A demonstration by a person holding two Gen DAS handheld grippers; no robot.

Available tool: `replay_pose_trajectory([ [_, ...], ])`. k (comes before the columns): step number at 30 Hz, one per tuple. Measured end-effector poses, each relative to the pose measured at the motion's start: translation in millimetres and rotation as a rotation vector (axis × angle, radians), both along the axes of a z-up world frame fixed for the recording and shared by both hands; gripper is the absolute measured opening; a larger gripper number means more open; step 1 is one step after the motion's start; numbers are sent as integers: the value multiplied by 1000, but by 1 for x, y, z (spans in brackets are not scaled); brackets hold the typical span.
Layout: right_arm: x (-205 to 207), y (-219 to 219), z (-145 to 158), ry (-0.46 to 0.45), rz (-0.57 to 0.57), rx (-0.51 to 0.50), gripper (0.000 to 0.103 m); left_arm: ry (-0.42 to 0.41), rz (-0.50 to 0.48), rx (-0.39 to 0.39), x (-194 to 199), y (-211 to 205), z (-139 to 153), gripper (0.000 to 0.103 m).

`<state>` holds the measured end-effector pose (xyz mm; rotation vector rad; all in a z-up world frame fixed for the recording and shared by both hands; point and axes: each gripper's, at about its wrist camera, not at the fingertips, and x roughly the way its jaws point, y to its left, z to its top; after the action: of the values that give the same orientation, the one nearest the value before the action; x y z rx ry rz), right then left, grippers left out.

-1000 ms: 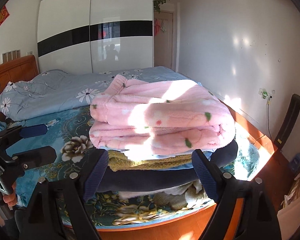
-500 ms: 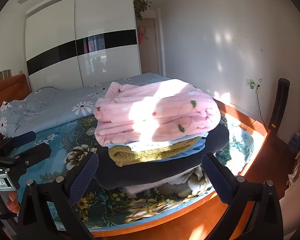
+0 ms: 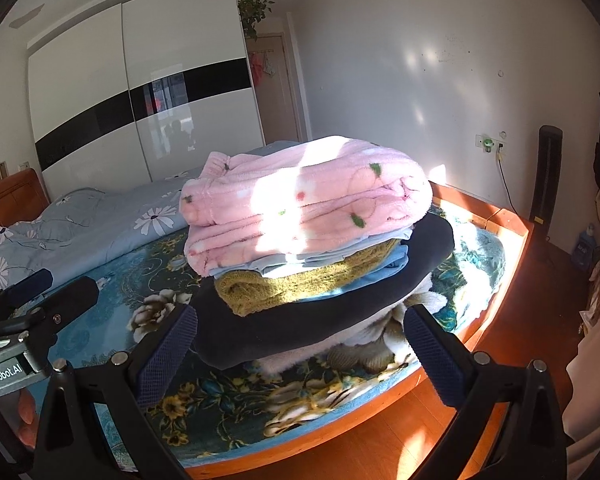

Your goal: Fold clothes

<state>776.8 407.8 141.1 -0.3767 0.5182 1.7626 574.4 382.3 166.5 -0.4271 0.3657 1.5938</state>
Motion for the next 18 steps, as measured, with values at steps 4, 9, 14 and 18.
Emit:
replay_pose_trajectory([
  [4,2,2,-6,0,-37,-27,103,18,-24,-14,7,2,-3,103],
  [9,-2,-1,-5,-34,-37,-25,103,41,-28,-19,11,3,-6,103],
  [14,-7,-4,-2,-48,-40,-16,103,26,-39,-19,7,2,-5,103],
  [18,-11,-5,1,-59,-45,-9,103,12,-50,0,5,-3,0,103],
])
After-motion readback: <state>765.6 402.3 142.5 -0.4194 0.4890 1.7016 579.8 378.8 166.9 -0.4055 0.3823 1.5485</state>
